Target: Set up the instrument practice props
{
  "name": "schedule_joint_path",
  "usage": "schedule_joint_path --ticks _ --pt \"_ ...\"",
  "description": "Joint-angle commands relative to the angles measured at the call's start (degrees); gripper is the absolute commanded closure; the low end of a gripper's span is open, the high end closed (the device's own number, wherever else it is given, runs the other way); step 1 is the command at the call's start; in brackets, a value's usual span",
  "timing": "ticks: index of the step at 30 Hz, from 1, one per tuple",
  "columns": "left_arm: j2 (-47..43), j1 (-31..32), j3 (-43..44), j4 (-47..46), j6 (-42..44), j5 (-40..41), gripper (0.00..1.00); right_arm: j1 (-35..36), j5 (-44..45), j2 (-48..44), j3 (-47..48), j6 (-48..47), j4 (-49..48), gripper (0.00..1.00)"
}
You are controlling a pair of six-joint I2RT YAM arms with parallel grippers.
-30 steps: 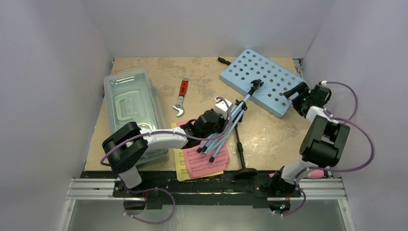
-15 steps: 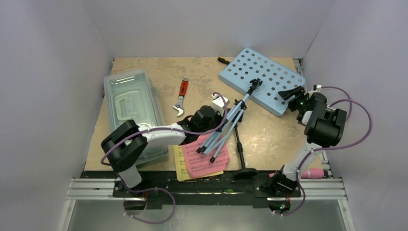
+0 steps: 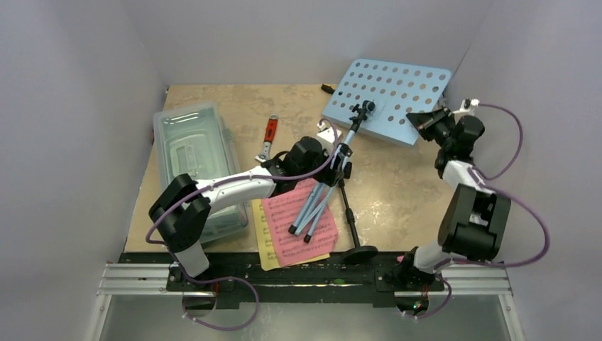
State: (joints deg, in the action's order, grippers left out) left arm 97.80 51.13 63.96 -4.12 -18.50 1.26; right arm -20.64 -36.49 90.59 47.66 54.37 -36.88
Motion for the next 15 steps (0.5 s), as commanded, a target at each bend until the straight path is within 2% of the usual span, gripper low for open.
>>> schedule_joint_path --ticks 1,3,5,7,10,15 --pt "-5.09 0.57 11.1 3.55 -0.46 0.37 0.31 5.7 9.24 -11.79 13.07 -2.33 26.59 1.0" --pt "-5.52 0.83 16.1 9.2 -0.9 2.38 0.29 8.78 12.52 -13.86 20.27 0.97 32.99 1.0" --pt "-5.68 1.84 20.85 12.38 -0.9 3.89 0.26 13.21 19.78 -14.66 29.38 0.85 43.34 1.0" --pt "-5.7 3.58 24.87 13.95 -0.17 5.84 0.26 17.56 26.04 -14.67 37.29 1.97 49.8 1.0" --pt "-5.69 5.36 28.78 13.72 0.18 9.77 0.25 20.03 25.53 -14.14 44.01 5.11 50.89 1.0" --pt "-3.23 6.93 32.02 9.61 2.98 13.56 0.23 26.71 30.75 -11.23 52.47 8.08 55.23 1.0"
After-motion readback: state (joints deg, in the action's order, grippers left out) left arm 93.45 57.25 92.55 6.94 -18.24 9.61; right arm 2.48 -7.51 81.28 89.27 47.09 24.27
